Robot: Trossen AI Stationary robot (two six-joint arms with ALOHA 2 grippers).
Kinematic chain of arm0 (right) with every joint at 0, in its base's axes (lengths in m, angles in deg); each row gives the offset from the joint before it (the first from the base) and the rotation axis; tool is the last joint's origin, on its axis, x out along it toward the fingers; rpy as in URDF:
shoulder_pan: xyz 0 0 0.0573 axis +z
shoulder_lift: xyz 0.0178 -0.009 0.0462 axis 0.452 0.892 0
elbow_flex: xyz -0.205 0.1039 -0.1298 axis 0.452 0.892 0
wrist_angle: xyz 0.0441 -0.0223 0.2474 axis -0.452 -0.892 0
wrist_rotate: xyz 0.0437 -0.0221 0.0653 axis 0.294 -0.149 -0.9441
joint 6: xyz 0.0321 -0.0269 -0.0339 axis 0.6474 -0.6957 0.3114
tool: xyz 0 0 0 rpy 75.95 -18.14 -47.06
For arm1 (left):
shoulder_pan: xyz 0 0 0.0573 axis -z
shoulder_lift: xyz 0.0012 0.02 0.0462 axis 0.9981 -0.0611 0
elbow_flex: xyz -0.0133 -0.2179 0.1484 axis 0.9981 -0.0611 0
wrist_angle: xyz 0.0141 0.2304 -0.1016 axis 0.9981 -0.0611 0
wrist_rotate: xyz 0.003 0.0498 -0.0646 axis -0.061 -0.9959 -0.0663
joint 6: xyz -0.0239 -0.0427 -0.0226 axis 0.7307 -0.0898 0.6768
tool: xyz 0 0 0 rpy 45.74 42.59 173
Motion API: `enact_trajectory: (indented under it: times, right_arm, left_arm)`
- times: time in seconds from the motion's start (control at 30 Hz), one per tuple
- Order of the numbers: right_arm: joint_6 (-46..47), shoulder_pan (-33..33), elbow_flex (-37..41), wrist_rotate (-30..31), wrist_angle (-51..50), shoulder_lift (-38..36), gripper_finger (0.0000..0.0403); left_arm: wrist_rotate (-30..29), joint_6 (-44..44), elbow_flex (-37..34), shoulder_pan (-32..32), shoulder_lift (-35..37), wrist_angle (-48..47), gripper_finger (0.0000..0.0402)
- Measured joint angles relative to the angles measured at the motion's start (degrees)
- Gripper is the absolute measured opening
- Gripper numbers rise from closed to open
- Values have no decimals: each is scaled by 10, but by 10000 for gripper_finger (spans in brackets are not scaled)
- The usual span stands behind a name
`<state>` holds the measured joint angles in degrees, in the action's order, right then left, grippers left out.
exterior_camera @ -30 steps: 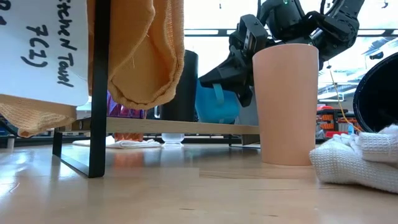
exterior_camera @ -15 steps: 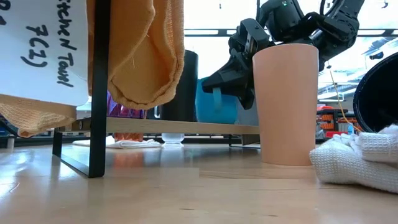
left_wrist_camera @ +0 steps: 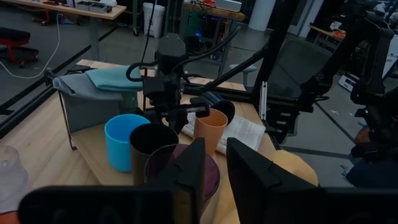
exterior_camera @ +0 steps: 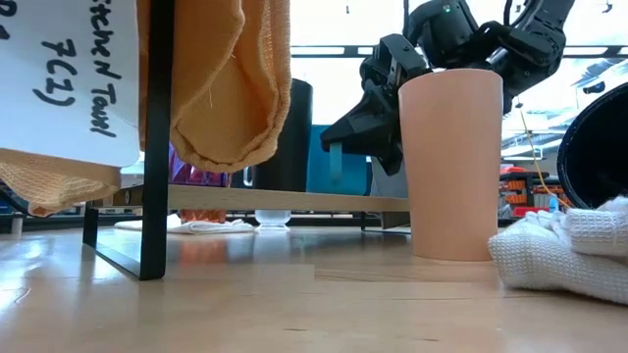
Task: Stack small to large cups/mugs on shelf
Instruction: Put the blue mug on the shelf
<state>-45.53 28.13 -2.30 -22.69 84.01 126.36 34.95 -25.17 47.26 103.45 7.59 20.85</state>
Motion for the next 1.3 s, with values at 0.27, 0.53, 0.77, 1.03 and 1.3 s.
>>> enact_trajectory:
  times: [0.27, 0.53, 0.77, 1.03, 1.3]
  right_arm:
    - [2, 0, 0, 0, -8, 0, 74]
    - [6, 0, 0, 0, -12, -2, 74]
    - [5, -1, 0, 0, -32, -15, 74]
    - [-1, -5, 0, 0, -84, -48, 74]
    - [-2, -5, 0, 0, -94, -48, 74]
  left_arm:
    - [0, 0, 0, 0, 0, -7, 74]
    - [0, 0, 0, 0, 0, -9, 75]
    - [0, 0, 0, 0, 0, -12, 75]
    - [0, -1, 0, 0, 0, -14, 74]
    - [0, 4, 0, 0, 0, -17, 75]
